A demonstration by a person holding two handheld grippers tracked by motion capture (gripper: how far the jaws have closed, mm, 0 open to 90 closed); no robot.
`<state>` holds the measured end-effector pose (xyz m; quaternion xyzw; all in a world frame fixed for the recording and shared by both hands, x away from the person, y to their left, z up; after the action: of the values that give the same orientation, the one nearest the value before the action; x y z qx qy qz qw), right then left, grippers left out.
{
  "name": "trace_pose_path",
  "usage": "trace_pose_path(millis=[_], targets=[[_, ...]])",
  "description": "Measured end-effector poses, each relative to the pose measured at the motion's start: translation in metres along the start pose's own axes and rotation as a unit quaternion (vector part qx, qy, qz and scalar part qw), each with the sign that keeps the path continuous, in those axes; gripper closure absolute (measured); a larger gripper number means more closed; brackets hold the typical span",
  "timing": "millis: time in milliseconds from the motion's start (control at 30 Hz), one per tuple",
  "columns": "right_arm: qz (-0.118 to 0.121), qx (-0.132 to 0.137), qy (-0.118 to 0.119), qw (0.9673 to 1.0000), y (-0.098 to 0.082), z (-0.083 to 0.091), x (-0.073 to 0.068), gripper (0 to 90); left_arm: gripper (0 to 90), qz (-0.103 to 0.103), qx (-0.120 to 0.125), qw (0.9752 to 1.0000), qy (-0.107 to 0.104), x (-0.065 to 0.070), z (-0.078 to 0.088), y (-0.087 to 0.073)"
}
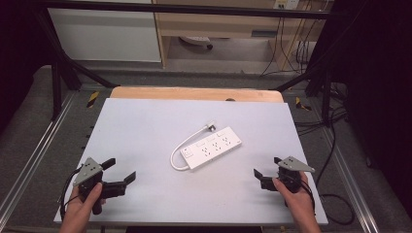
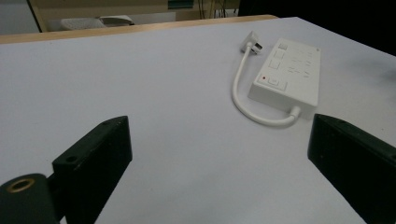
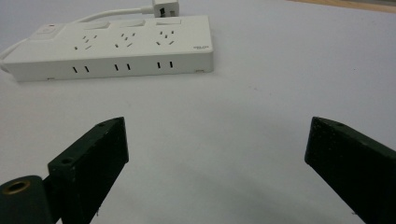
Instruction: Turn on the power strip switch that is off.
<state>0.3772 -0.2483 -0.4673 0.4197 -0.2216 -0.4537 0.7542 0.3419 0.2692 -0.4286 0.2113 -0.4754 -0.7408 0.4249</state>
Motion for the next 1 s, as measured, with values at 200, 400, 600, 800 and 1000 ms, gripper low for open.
trace_pose_path(millis=[200,400,600,800,1000], targets=[[-0.001,0.002,0.004,1.0,0.001,0.0,0.0,6.4,6.5,0.004,0.001,1.0,0.001,-0.002,-0.001,-0.001],[-0.002,0.018,0.009,0.9998,0.005,0.002,-0.002,5.5,6.4,0.001,-0.005,1.0,0.001,-0.002,-0.003,-0.002],[-0.006,0.027,0.011,0.9996,0.008,0.003,-0.004,6.2,6.3,0.006,-0.009,0.9998,0.014,-0.004,-0.005,-0.003],[-0.011,0.038,0.02,0.999,0.011,0.005,-0.004,7.4,6.4,0.008,-0.013,0.9999,0.008,-0.007,-0.005,-0.005],[-0.004,0.051,0.022,0.9985,0.015,0.01,-0.008,6.2,6.5,0.008,-0.014,0.9998,0.008,-0.007,-0.005,-0.005]])
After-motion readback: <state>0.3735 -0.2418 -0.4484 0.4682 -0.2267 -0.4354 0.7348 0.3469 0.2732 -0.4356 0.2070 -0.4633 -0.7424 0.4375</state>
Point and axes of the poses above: each handheld gripper's, and its own axes: z roughly backward along the jaws, y roughly out of its top, x roughly to its right, the point moved 4 cm from there along -z, roughly forward along the jaws, and after that the axes turned 5 degrees about -x, right-handed, at the moved point
